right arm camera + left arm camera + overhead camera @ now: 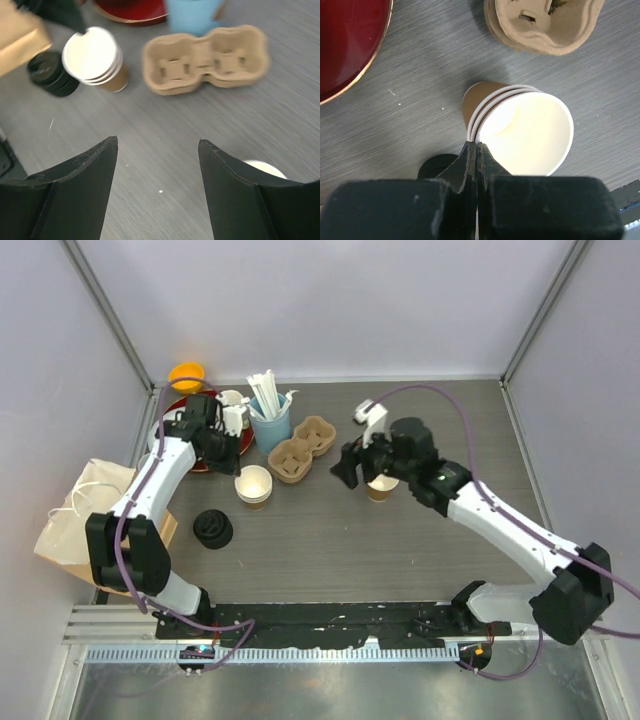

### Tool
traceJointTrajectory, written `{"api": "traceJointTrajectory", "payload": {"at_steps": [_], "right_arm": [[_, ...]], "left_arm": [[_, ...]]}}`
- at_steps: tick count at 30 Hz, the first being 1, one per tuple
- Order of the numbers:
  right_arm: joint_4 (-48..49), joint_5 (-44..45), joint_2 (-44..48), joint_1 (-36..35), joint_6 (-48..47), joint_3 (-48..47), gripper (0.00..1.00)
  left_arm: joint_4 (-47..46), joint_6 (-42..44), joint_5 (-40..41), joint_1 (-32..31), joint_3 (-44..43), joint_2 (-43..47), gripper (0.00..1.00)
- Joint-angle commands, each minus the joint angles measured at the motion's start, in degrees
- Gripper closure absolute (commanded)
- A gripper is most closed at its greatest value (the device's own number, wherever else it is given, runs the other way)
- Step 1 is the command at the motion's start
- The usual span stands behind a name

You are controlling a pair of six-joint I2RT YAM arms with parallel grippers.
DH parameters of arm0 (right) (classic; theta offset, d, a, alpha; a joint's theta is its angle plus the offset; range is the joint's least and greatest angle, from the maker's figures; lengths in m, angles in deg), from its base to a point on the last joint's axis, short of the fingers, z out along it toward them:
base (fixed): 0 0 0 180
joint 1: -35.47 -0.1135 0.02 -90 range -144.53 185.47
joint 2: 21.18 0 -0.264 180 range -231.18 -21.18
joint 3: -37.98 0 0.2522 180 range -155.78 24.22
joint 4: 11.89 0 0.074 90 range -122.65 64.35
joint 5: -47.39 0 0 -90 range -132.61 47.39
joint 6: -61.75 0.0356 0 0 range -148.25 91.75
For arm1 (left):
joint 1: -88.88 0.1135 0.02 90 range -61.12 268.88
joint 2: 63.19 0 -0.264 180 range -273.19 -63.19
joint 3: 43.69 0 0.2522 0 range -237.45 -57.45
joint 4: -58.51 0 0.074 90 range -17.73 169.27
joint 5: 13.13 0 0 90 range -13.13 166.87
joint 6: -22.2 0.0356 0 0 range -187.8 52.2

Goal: Pack the takeout coffee

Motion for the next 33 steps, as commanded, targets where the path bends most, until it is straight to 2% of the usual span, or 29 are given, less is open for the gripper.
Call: {"api": "traceJointTrajectory", "payload": {"at_steps": [1,3,5,8,12,16,18,19,21,22,25,33], "right_arm": [[6.6,-1.9,-7.4,-8.5,-6.2,-3.5,0.30],[7.4,-0.8,-11.3,-11.6,-4.8,-6.2,0.31],[8.3,-1.5,-17.1,-12.8,-3.3,-7.8,0.32],[15.1,-5.1,-22.4,-13.9,-0.6,-7.6,0.29],[28.1,-6.3,-25.7,-14.4,1.1,-5.1,0.27],[42.8,-5.5,-27.9,-15.0,5.1,-0.4,0.30],[42.4,-3.9,-31.0,-15.0,11.4,-2.6,0.34],[40.2,-2.1,-32.0,-15.0,14.1,-4.1,0.42],[33.3,-0.3,-34.1,-14.6,19.6,-8.7,0.48],[32.9,-1.2,-35.5,-14.5,23.9,-9.3,0.50],[36.5,-3.2,-36.2,-14.4,32.0,-7.0,0.50],[36.3,-5.7,-39.7,-14.4,36.1,-9.9,0.52]], "left_arm": [[-2.7,-1.5,-0.8,1.1,1.5,2.7,1.00],[0.2,-2.5,-3.3,2.2,1.0,1.9,1.00],[-1.7,-3.4,-4.1,2.7,1.9,3.4,1.00],[-2.4,-4.7,-5.1,4.2,2.3,5.0,1.00],[-2.2,-7.9,-9.1,7.6,2.8,5.6,1.00],[-2.7,-9.7,-11.1,9.5,4.2,5.8,1.00],[-3.0,-10.3,-11.8,9.8,5.2,6.1,1.00],[-3.5,-11.2,-11.8,9.9,5.5,6.4,1.00],[-4.5,-12.4,-11.9,10.6,6.7,7.3,1.00],[-5.3,-13.0,-12.1,10.7,6.9,7.4,1.00],[-5.8,-15.3,-13.8,12.2,7.3,7.6,1.00],[-7.1,-17.4,-13.6,12.7,8.2,8.1,1.00]]}}
